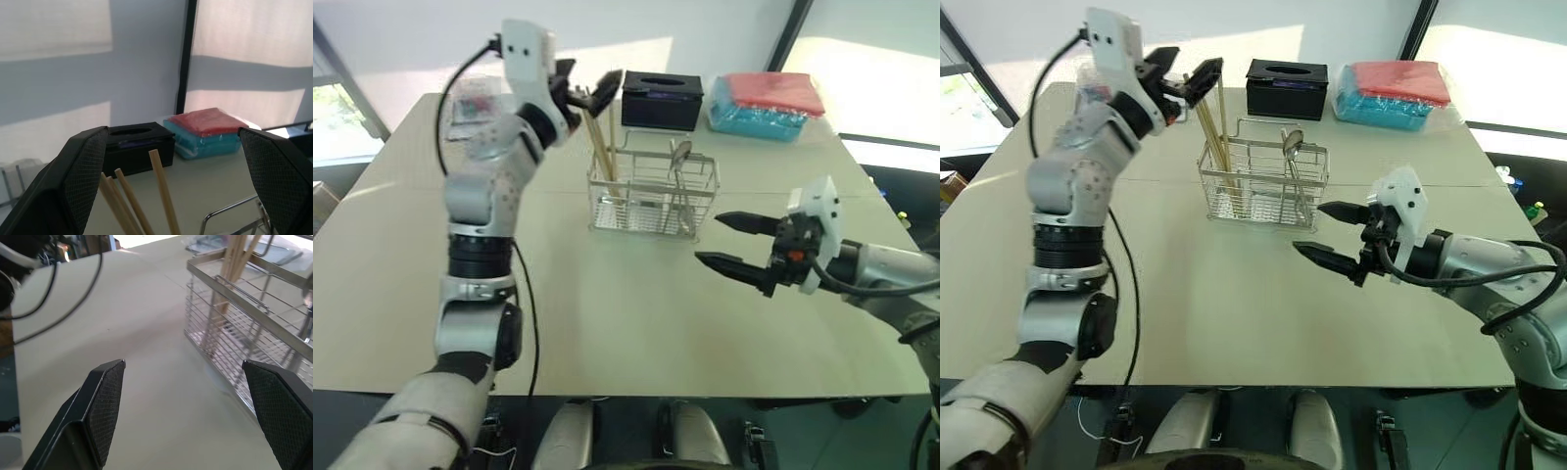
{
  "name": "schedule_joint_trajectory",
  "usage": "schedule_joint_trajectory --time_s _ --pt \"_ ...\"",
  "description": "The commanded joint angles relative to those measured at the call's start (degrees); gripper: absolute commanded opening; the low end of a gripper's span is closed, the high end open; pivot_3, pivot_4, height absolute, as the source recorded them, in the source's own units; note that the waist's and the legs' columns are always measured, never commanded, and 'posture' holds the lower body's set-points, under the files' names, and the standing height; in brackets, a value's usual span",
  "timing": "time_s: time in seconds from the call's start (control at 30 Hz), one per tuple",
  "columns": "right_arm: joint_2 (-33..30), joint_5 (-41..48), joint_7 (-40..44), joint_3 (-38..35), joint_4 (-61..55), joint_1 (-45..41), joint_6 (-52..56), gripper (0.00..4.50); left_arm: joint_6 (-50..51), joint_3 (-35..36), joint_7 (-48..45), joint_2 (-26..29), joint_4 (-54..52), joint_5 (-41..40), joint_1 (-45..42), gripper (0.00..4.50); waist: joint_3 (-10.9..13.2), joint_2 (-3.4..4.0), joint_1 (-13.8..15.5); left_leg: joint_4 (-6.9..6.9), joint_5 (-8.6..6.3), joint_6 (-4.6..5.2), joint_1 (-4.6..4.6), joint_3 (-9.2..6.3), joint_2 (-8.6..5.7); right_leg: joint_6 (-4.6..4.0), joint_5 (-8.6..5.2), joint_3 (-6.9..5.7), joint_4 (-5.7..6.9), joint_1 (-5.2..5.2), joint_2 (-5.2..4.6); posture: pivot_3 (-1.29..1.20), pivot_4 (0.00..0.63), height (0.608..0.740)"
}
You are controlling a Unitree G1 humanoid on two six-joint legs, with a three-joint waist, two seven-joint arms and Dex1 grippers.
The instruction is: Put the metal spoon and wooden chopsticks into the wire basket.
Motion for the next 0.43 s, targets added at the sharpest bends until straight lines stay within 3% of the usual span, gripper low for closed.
schedule_joint_trajectory --time_s 0.03,0.1,0.2,0.3,0.43 --pt "-3.6 -3.7 4.0 -3.2 4.8 -1.6 -3.0 3.97 0.8 -0.3 -11.8 10.7 -3.2 -0.9 -0.3 4.45 0.0 0.03 0.1 -0.01 0.0 0.0 -0.02 0.01 0.0 0.0 0.0 0.0 -0.02 -0.02 0.0 0.0 0.15 0.667" --pt "-6.5 -7.2 7.3 -4.0 9.7 -1.4 -5.3 3.97 2.8 0.6 -22.2 20.6 -3.4 -3.1 3.4 4.45 0.0 0.14 -0.4 -0.02 0.0 0.0 -0.03 0.04 -0.02 -0.01 0.0 0.04 -0.03 -0.05 0.0 0.0 0.15 0.667" --pt "-8.2 -10.1 10.6 -4.1 13.5 -0.4 -7.9 3.97 3.6 1.6 -30.8 29.2 -7.3 -6.1 11.1 4.45 0.0 0.24 -1.2 -0.11 -0.03 0.04 0.03 0.14 -0.02 -0.08 -0.04 0.12 -0.04 -0.06 -0.03 0.0 0.15 0.667" --pt "-8.1 -11.9 12.3 -3.9 15.8 -0.3 -9.3 3.97 3.7 4.1 -34.5 33.4 -12.1 -7.7 19.2 4.45 0.0 0.26 -1.1 -0.1 -0.03 0.05 -0.02 0.04 -0.02 -0.16 -0.09 0.08 -0.07 -0.03 -0.12 0.0 0.15 0.667" --pt "-6.7 -12.7 12.7 -2.7 15.4 -1.1 -9.7 3.97 4.2 6.9 -32.7 34.1 -15.5 -8.3 24.5 4.45 0.0 0.24 -1.1 -0.02 -0.04 0.04 -0.03 0.02 -0.03 -0.29 -0.16 0.12 -0.09 -0.01 -0.32 0.0 0.15 0.667"
